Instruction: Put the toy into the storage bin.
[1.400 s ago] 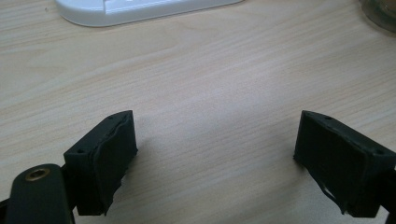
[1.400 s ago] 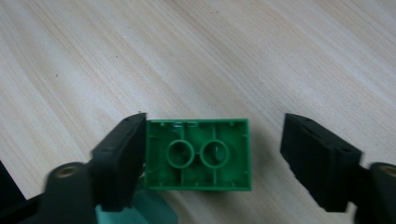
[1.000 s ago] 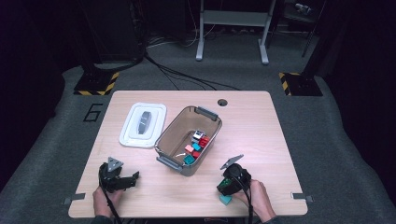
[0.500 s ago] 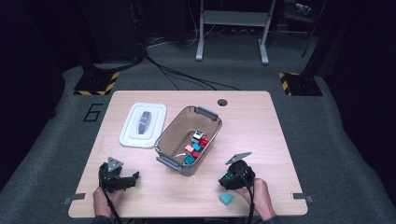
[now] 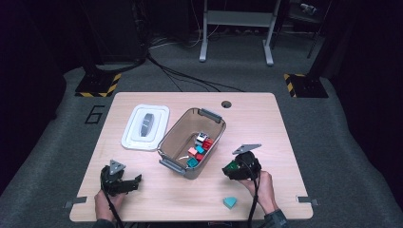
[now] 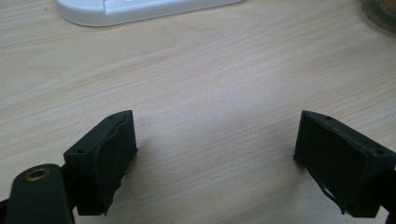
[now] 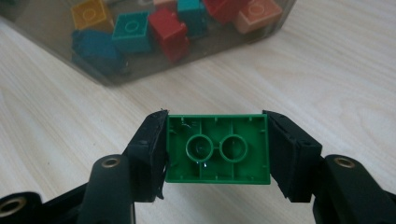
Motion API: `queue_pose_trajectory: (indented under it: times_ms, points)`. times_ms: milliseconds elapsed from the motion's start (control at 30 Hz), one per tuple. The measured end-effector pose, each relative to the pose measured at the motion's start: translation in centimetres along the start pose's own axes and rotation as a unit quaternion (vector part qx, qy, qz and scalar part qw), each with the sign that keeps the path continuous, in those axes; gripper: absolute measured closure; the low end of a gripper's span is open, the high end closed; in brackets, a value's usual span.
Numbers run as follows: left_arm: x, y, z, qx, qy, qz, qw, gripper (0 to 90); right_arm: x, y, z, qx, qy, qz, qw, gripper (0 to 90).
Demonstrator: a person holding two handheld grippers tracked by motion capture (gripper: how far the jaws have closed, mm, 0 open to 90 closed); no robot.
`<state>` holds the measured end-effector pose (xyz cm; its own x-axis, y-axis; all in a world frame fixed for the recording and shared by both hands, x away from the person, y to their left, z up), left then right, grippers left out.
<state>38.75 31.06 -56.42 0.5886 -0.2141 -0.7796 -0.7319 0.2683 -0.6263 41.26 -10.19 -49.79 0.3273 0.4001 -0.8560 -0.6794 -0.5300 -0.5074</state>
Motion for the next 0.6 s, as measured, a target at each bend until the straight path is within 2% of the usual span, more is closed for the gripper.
queue_pose_trajectory:
  times_ms: [500, 533, 600]
  points:
    - [0.0, 0.0, 0.0, 0.000, 0.000, 0.000, 1.0000, 12.6, -2.3, -3.2, -1.3, -0.005, 0.023, -0.037, 0.9990, 43.2]
    - [0.0, 0.0, 0.0, 0.000, 0.000, 0.000, 1.0000, 12.6, -2.5, -3.5, -1.3, 0.003, 0.024, -0.041, 0.9989, 43.2]
    - [0.0, 0.0, 0.0, 0.000, 0.000, 0.000, 1.0000, 12.6, -2.9, -3.9, -1.5, -0.005, 0.028, -0.047, 0.9985, 43.2]
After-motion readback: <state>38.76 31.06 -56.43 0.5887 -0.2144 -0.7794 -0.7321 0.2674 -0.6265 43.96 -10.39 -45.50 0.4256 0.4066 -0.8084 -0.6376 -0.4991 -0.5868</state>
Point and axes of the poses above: each handheld gripper's, and its own axes: x roughly forward along the jaws, y roughly out of its underside, z roughly to its left, the point moved 5 cm from there along x, roughly forward along the jaws, and after that the axes turned 9 degrees about z, right-handed, at the moved point
